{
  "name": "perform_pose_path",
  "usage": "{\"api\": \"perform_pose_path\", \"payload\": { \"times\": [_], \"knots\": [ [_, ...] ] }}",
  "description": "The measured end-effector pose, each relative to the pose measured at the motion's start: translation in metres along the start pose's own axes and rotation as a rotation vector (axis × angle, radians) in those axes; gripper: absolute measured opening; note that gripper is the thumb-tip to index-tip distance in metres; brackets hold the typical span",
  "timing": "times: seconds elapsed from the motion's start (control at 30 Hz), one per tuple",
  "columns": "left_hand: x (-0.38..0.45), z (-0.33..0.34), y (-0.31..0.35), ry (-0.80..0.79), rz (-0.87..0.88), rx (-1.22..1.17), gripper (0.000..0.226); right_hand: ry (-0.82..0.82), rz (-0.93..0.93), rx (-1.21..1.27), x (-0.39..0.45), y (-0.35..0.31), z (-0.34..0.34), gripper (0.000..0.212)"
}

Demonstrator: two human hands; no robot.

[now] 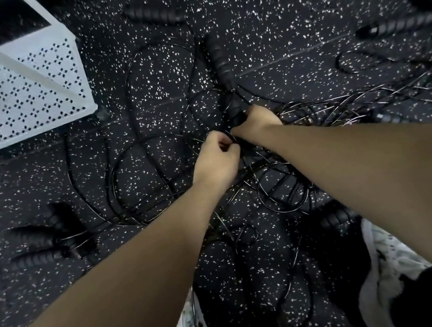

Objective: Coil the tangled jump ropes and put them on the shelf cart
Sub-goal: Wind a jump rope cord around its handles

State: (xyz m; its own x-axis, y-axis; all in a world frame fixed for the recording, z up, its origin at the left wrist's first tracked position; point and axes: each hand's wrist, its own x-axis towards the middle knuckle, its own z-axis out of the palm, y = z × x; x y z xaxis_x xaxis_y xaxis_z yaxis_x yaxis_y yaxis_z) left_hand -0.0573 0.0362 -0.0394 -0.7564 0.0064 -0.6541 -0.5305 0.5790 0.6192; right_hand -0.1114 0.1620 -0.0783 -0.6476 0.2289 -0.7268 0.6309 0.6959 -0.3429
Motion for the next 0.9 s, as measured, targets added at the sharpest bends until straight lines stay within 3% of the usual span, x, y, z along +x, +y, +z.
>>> {"api": "perform_pose_path", "payload": {
  "times": [0.1, 0.27, 0.4, 0.57, 0.7, 0.83, 0.9],
  "knots": [
    [0.011, -0.003, 0.000, 0.086, 0.023, 0.005, 0.010, 0.047, -0.009, 0.206, -0.007, 0.006, -0.002, 0.042],
    [0.010, -0.003, 0.013, 0.080, -0.114, -0.265, 0.010, 0.081, -0.075, 0.635, -0.040, 0.022, -0.013, 0.044],
    [0.002, -0.008, 0.027, 0.105, -0.164, -0.411, 0.005, 0.025, -0.123, 0.885, -0.064, 0.032, -0.025, 0.065],
    [-0.020, -0.010, 0.051, -0.128, -0.244, -0.545, 0.041, -0.101, -0.168, 0.866, -0.095, 0.035, -0.032, 0.059],
    [-0.039, -0.009, 0.063, -0.086, -0.241, -0.632, 0.050, -0.140, -0.172, 0.866, -0.125, 0.033, -0.040, 0.039],
    [-0.062, -0.009, 0.073, -0.123, -0.325, -0.643, 0.088, -0.130, -0.184, 0.847, -0.145, 0.036, -0.046, 0.029],
    [-0.070, -0.009, 0.073, -0.179, -0.351, -0.630, 0.079, -0.133, -0.213, 0.760, -0.151, 0.039, -0.045, 0.028]
  ]
}}
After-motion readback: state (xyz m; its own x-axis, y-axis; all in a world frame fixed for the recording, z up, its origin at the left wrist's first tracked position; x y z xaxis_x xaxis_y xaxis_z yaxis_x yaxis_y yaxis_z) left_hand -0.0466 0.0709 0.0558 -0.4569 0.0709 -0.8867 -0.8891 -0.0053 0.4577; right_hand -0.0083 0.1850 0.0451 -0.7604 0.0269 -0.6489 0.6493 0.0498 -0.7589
